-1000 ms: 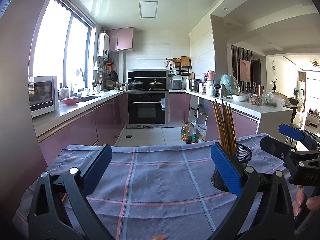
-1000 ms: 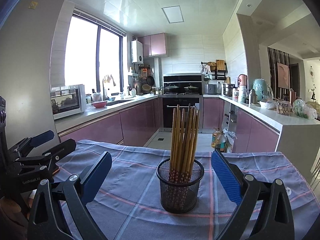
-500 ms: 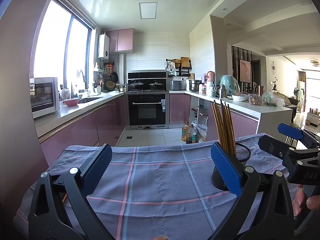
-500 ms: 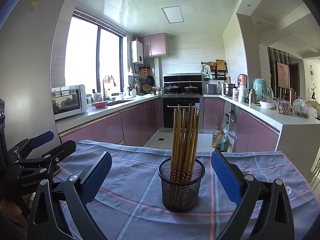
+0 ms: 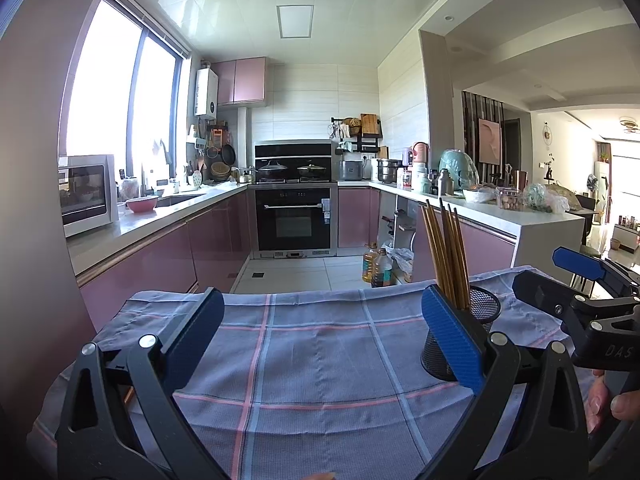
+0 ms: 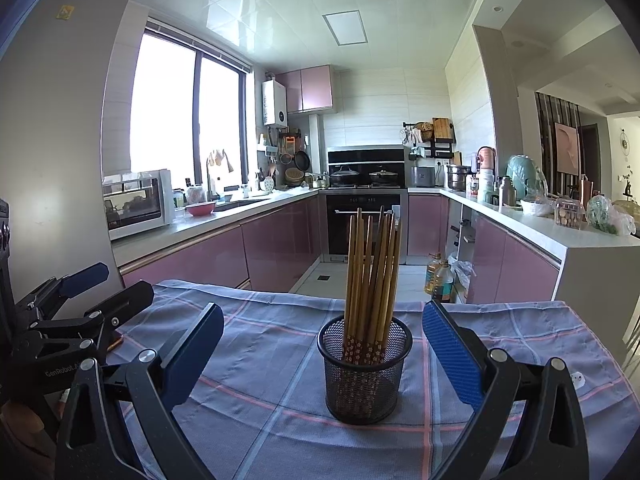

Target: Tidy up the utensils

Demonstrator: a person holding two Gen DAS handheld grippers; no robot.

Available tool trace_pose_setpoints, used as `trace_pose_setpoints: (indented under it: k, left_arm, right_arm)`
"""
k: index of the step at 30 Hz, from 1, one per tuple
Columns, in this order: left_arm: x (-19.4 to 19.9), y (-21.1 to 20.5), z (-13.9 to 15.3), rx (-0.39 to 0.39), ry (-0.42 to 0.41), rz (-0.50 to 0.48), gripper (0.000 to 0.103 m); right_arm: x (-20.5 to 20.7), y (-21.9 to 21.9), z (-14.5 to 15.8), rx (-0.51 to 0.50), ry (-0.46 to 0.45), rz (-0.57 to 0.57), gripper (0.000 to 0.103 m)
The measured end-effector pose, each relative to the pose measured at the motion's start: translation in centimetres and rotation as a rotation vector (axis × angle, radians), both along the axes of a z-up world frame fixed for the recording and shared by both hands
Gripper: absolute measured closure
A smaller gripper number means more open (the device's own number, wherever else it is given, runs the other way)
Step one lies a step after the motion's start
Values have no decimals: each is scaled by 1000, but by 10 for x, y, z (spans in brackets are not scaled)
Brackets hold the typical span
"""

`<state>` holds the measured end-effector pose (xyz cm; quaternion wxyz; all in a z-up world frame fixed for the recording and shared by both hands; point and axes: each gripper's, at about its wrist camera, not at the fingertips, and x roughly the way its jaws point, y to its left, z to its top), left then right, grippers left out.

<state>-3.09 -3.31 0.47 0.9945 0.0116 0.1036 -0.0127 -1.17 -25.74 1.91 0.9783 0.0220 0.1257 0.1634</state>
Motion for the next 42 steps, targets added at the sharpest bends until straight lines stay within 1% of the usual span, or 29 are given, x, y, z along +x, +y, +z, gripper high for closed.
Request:
trace_pose_setpoints:
  k: [42]
  left_arm:
    - [3,-1,-3,-4,14,0,6]
  right_arm:
    - [3,-3,2,2,11,10,7]
